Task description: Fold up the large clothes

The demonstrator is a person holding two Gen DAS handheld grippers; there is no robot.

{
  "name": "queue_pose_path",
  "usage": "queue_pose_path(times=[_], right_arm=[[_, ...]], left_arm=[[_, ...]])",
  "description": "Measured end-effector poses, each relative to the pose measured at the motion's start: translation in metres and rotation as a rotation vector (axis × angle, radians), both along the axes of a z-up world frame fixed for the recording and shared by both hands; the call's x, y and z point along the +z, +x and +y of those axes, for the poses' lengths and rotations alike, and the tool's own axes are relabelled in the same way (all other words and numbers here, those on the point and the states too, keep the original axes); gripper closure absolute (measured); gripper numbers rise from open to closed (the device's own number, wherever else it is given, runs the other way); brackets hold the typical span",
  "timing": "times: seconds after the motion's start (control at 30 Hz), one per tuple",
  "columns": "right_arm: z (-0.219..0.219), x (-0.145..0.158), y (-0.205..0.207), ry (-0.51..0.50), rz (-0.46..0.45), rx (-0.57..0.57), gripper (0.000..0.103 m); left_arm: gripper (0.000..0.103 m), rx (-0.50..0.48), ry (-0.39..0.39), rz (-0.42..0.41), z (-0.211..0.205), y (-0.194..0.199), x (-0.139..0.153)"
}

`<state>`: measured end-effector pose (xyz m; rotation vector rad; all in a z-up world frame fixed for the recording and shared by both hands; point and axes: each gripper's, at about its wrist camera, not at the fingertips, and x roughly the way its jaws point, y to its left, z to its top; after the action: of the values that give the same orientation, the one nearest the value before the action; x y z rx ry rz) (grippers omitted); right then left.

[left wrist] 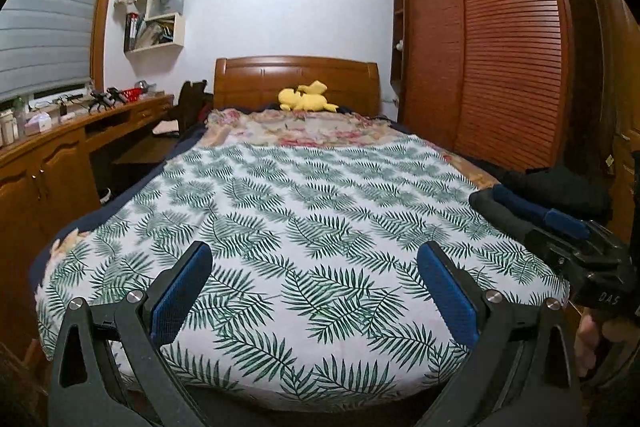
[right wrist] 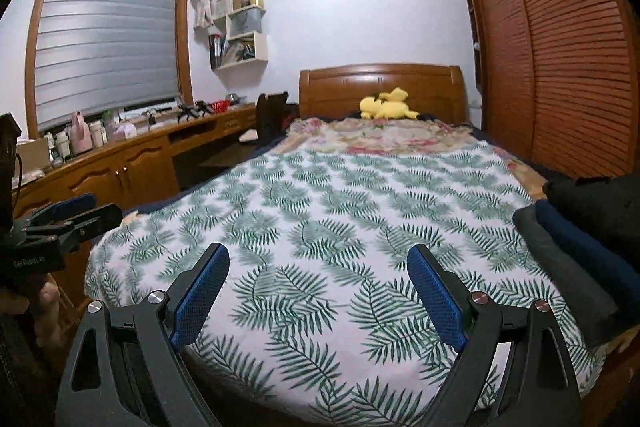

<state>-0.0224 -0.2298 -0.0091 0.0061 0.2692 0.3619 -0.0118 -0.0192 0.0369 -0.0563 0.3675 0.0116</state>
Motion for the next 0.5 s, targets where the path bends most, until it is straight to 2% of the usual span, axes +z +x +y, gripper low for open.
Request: queue_pose_path(times=[0.3,0.5], right_arm=[[-0.004,-0.019,0.006,0.007,-0.018,-0.006,0.012],[-0.006,-0.016,0.004,0.012,-0.018,-0.011,0.012]], left_arm=[[0.001,-0.012,-0.002,-0.034,-0.001,-0.013,0.008],[0.001,-0.019,-0.001,-0.032,-0.003,-0.014,0.007]])
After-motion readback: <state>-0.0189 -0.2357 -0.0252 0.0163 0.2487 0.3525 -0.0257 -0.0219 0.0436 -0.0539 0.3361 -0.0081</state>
